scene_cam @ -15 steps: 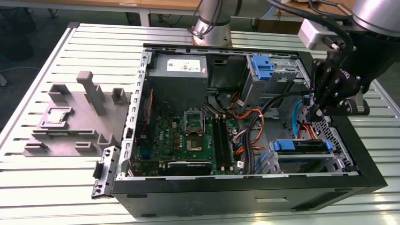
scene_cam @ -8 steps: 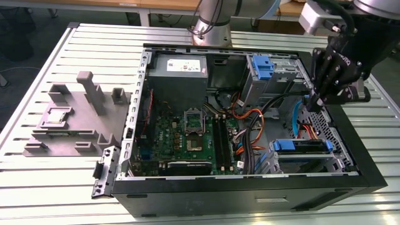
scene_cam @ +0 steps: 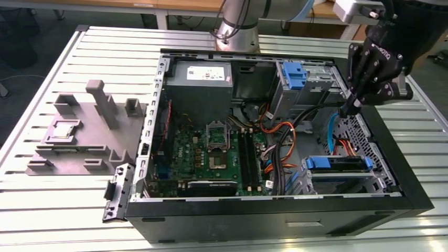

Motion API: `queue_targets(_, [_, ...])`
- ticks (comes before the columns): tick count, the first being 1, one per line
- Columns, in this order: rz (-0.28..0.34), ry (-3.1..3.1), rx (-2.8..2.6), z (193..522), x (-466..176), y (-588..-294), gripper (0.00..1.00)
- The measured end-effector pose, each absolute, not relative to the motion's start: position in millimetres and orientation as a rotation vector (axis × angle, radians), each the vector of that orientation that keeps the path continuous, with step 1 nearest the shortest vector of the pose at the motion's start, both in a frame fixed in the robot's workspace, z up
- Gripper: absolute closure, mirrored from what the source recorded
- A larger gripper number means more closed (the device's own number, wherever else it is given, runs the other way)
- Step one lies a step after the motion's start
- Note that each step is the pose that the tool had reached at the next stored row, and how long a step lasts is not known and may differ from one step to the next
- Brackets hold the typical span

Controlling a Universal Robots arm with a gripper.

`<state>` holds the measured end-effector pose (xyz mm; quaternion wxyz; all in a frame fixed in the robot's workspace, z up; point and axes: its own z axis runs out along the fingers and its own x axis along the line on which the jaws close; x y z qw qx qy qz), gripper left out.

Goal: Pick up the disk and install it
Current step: 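Insert the second disk wire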

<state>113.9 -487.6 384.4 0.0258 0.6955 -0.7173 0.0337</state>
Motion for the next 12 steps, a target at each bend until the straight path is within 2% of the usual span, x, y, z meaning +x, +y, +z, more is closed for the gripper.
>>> queue_targets(10, [0.165,-2.187,2.121,384,114,-469,0.90])
queue_targets(12, [0.186,-2.175,2.110,384,114,-464,0.84])
